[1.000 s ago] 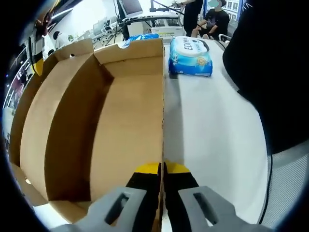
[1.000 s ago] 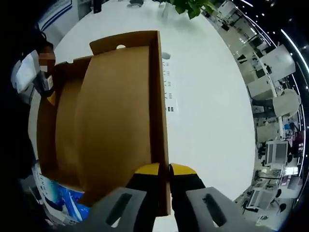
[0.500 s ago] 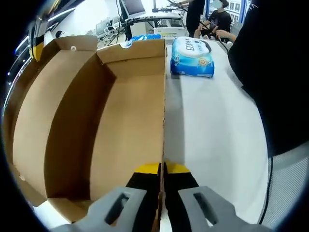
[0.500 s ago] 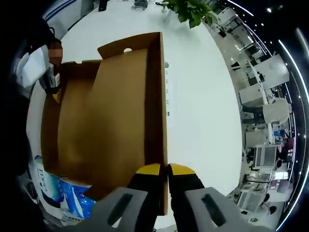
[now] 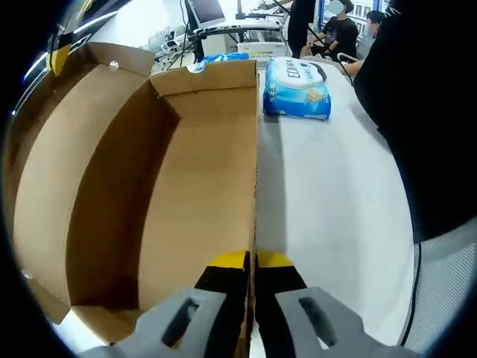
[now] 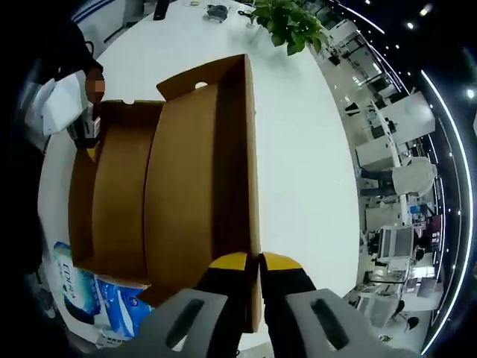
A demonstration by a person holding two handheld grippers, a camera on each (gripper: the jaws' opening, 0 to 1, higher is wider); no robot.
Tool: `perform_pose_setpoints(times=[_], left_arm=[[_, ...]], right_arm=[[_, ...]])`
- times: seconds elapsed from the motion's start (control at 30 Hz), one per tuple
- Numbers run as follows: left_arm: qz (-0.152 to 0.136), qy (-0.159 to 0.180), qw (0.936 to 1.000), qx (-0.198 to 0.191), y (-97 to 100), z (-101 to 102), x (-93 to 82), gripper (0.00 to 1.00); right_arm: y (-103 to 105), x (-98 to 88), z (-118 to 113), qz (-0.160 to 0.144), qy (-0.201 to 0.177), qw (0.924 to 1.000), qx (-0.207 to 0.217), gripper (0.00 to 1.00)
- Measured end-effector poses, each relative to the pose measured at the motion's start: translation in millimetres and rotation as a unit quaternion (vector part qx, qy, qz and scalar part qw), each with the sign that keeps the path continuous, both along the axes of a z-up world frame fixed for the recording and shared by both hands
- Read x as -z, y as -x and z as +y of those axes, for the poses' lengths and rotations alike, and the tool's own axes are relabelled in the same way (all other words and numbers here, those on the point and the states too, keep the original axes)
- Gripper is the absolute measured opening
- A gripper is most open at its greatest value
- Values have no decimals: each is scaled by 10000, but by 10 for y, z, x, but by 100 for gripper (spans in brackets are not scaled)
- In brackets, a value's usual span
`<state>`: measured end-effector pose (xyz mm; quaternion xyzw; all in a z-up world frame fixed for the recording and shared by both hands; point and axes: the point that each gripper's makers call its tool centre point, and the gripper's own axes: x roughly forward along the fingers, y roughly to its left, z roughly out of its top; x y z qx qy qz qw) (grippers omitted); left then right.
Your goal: Operate the shoe box by opening the lid, removing the specified soft item, and placing it in the target area until the item is outside and the box remains undamaged.
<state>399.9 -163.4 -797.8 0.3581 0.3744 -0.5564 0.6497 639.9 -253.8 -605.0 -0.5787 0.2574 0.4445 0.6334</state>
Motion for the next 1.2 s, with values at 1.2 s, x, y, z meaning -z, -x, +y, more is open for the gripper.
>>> perform_pose_setpoints(times=[1.2], left_arm=[[20,-145,9999,-85,7,12,100,0]], right_arm=[[421,-261,-13,-1192,-233,9921,-324,3]])
